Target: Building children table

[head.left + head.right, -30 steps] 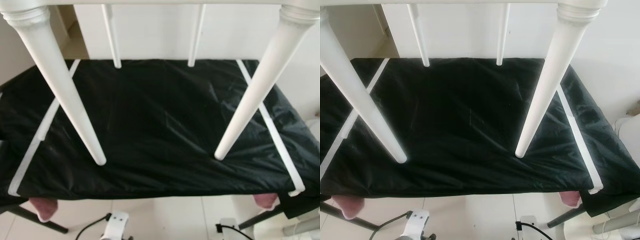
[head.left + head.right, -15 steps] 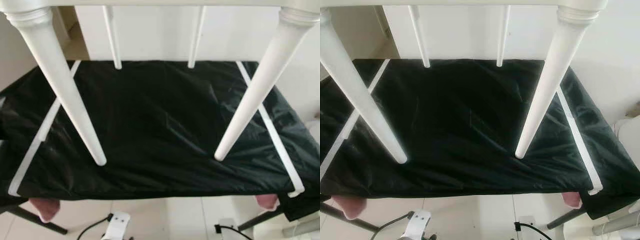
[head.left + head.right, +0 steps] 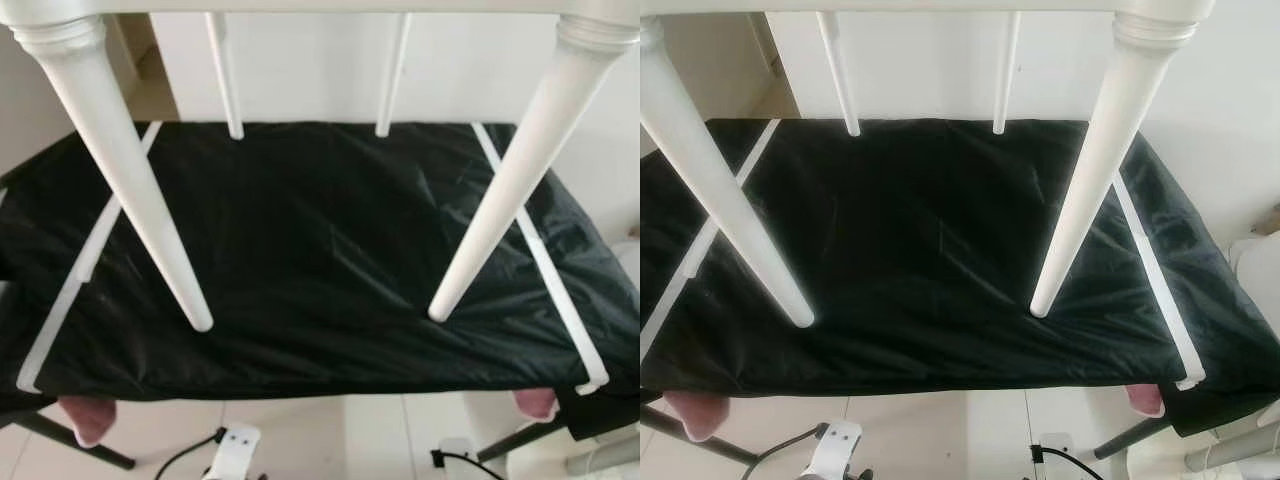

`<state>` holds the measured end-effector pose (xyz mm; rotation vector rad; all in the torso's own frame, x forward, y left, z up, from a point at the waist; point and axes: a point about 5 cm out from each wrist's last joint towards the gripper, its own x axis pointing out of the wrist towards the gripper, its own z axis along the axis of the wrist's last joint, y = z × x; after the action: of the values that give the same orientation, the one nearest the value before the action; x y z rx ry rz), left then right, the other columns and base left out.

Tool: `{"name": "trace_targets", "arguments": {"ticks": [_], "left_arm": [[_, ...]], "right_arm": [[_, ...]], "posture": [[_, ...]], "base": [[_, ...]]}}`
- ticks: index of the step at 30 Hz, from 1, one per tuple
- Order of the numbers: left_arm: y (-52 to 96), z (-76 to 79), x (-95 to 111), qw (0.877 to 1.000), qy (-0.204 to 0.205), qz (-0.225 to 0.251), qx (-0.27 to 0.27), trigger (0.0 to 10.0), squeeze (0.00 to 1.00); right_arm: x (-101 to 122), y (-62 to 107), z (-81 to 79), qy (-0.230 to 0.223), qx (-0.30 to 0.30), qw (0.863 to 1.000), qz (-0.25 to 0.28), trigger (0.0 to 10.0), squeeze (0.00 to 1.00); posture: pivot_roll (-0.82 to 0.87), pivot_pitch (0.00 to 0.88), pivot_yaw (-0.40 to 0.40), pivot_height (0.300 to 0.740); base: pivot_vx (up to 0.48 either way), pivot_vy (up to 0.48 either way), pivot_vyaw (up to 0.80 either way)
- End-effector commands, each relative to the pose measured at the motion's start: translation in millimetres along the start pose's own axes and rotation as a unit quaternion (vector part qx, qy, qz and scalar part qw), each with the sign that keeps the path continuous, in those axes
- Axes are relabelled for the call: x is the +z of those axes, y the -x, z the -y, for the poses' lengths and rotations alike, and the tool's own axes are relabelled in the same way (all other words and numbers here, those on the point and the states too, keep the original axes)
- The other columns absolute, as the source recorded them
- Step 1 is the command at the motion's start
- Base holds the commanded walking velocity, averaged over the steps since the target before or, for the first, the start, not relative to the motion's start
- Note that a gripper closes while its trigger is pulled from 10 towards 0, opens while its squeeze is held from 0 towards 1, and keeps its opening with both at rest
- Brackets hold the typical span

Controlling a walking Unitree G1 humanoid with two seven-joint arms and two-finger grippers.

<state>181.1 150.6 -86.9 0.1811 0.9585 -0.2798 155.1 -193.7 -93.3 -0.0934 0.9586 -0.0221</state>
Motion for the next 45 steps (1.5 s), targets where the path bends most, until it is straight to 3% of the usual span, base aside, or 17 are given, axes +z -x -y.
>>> {"name": "trace_targets", "arguments": {"ticks": [1,11,31,34,45], "left_arm": [[1.1,4.8,-9.4,1.000,0.006,-0.016,-0.015,10.0,0.00],[0.7,6.2,-8.1,1.000,0.008,-0.014,-0.018,10.0,0.00],[0.7,9.0,-9.7,1.000,-0.004,-0.017,-0.022,10.0,0.00],[0.8,9.7,-10.1,1.000,-0.009,-0.018,-0.023,10.0,0.00],[0.2,10.7,-7.9,0.999,-0.020,-0.020,-0.033,10.0,0.00]], "right_arm": [[-12.8,2.8,1.3,-0.004,-0.002,1.000,-0.025,10.0,0.00],[-13.1,2.9,3.3,0.002,-0.004,1.000,-0.027,10.0,0.00],[-14.8,3.5,2.5,0.022,-0.002,0.999,-0.027,10.0,0.00],[-16.0,3.9,3.9,0.007,-0.010,1.000,-0.028,10.0,0.00],[-15.6,3.8,4.4,-0.007,-0.014,0.999,-0.028,10.0,0.00]], "posture": [[-0.02,0.048,-0.010,0.740],[-0.01,0.042,-0.017,0.740],[-0.01,0.013,-0.025,0.740],[-0.01,0.053,-0.024,0.740],[-0.03,0.061,0.004,0.740]], "base": [[0.000,0.000,-0.54],[0.000,0.000,-0.70],[0.000,0.000,0.00],[0.000,0.000,0.00],[0.000,0.000,0.00]]}}
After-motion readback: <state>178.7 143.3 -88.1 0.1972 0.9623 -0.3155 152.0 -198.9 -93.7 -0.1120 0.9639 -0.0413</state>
